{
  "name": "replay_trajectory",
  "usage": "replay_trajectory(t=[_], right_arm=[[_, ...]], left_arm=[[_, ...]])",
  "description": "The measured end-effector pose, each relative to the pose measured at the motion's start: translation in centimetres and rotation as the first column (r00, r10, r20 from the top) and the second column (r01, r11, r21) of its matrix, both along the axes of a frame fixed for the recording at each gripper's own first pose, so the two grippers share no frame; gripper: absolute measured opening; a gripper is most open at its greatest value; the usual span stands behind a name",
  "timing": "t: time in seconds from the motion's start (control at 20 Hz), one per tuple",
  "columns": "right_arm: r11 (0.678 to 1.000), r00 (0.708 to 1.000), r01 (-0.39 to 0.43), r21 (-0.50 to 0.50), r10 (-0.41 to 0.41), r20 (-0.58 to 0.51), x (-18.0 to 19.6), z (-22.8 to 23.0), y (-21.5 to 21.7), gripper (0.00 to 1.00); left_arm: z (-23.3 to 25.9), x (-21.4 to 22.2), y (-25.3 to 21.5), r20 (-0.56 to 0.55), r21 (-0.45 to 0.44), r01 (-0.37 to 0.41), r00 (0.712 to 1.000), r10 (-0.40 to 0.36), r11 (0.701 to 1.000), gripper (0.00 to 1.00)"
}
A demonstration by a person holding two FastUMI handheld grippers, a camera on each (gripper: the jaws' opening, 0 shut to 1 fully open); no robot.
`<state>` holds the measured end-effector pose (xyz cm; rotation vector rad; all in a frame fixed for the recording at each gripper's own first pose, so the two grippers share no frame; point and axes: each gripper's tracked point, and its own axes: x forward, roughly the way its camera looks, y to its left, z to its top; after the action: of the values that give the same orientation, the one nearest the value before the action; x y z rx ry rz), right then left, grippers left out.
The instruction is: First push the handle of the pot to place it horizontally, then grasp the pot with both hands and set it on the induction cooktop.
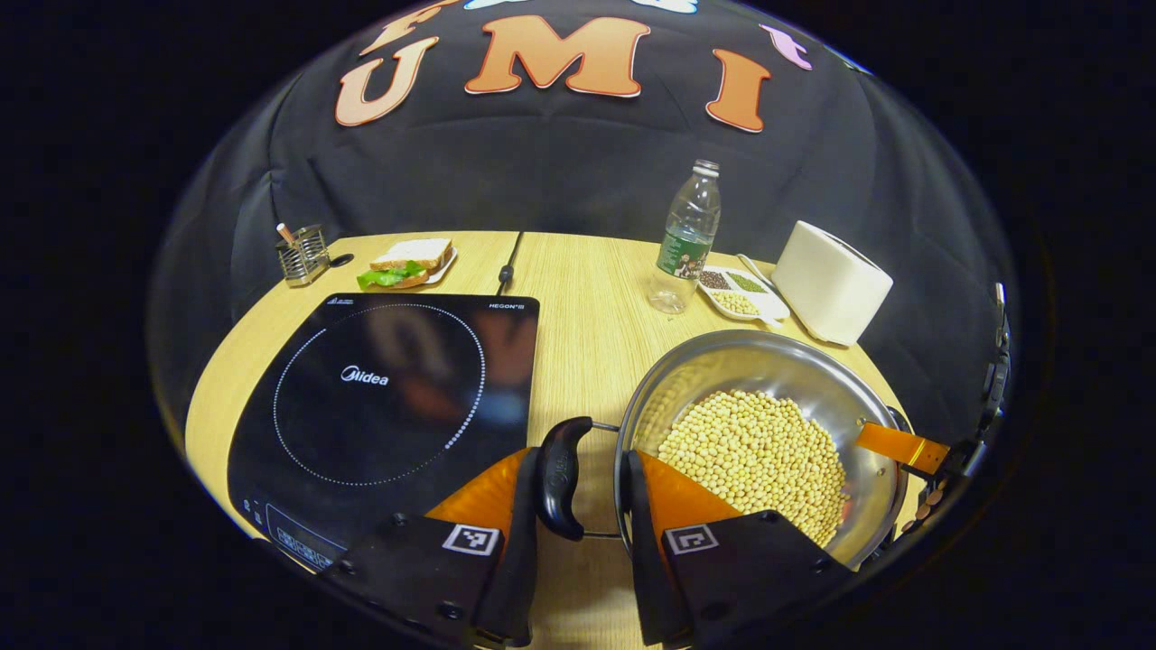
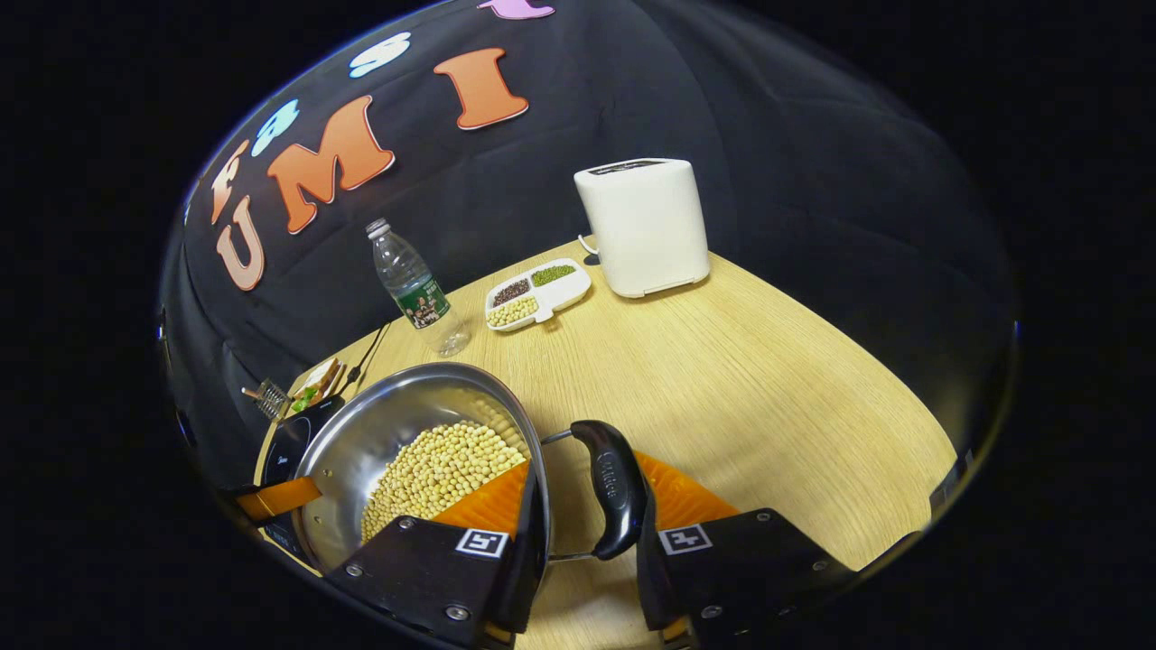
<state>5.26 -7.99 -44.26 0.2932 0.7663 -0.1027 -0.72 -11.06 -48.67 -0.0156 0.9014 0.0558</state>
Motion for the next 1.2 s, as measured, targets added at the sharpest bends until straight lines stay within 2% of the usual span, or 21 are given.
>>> replay_trajectory(t=[0.15,0.2,0.25,0.3,0.4,0.45,0.5,0.6,0.7,0.75,0.8,0.85,0.9,0.95,1.05,1.1,1.15,1.2], right_arm=[[1.000,1.000,0.004,0.009,-0.004,0.014,-0.1,0.8,0.2,0.46],[1.000,1.000,0.006,0.013,-0.006,0.018,0.0,1.0,0.3,0.42],[1.000,1.000,0.007,0.015,-0.007,0.021,-0.1,1.3,0.5,0.42],[1.000,1.000,0.007,0.018,-0.007,0.025,-0.1,1.5,0.7,0.46],[1.000,0.999,0.007,0.025,-0.008,0.033,-0.1,2.1,1.0,0.46],[1.000,0.999,0.007,0.026,-0.008,0.039,0.0,2.5,1.2,0.46],[1.000,0.999,0.007,0.026,-0.008,0.045,0.1,2.8,1.3,0.46],[0.999,0.999,0.007,0.032,-0.009,0.054,0.1,3.5,1.7,0.46],[1.000,0.998,0.005,0.030,-0.007,0.061,0.2,4.1,2.2,0.46],[1.000,0.998,0.003,0.027,-0.005,0.065,0.3,4.4,2.4,0.46],[1.000,0.998,0.001,0.024,-0.003,0.070,0.3,4.8,2.6,0.46],[1.000,0.997,-0.002,0.023,0.000,0.073,0.3,5.1,2.8,0.46],[1.000,0.997,-0.004,0.021,0.003,0.077,0.4,5.4,3.0,0.41],[1.000,0.997,-0.006,0.020,0.004,0.081,0.4,5.8,3.3,0.46],[1.000,0.996,-0.010,0.017,0.008,0.088,0.6,6.5,3.8,0.46],[1.000,0.996,-0.011,0.015,0.010,0.090,0.6,6.8,4.0,0.46],[1.000,0.995,-0.012,0.012,0.011,0.095,0.6,7.2,4.3,0.41],[1.000,0.995,-0.013,0.009,0.012,0.100,0.7,7.7,4.4,0.46]], left_arm=[[1.0,0.1,0.1,0.013,0.004,0.005,1.000,-0.005,1.000,0.53],[1.3,0.1,0.2,0.015,0.007,0.007,1.000,-0.007,1.000,0.53],[1.7,0.1,0.3,0.019,0.010,0.010,1.000,-0.010,1.000,0.50],[2.1,0.2,0.4,0.024,0.014,0.012,1.000,-0.012,1.000,0.55],[2.9,0.3,0.6,0.034,0.021,0.015,0.999,-0.016,1.000,0.50],[3.4,0.3,0.7,0.039,0.025,0.018,0.999,-0.019,1.000,0.53],[3.7,0.4,0.9,0.046,0.030,0.022,0.999,-0.024,0.999,0.50],[4.4,0.5,1.2,0.056,0.029,0.022,0.998,-0.024,0.999,0.53],[5.0,0.6,1.5,0.062,0.026,0.020,0.998,-0.022,0.999,0.50],[5.3,0.7,1.7,0.065,0.023,0.017,0.998,-0.018,1.000,0.53],[5.6,0.6,2.0,0.067,0.019,0.014,0.998,-0.016,1.000,0.50],[5.9,0.6,2.2,0.070,0.016,0.012,0.997,-0.014,1.000,0.53],[6.1,0.7,2.4,0.073,0.014,0.011,0.997,-0.012,1.000,0.50],[6.5,0.9,2.6,0.078,0.014,0.011,0.997,-0.012,1.000,0.50],[7.2,1.0,3.0,0.088,0.012,0.009,0.996,-0.010,1.000,0.53],[7.6,1.1,3.3,0.090,0.009,0.008,0.996,-0.008,1.000,0.53],[7.9,1.2,3.5,0.094,0.005,0.005,0.996,-0.005,1.000,0.55],[8.3,1.4,3.8,0.100,0.001,0.003,0.995,-0.003,1.000,0.53]])
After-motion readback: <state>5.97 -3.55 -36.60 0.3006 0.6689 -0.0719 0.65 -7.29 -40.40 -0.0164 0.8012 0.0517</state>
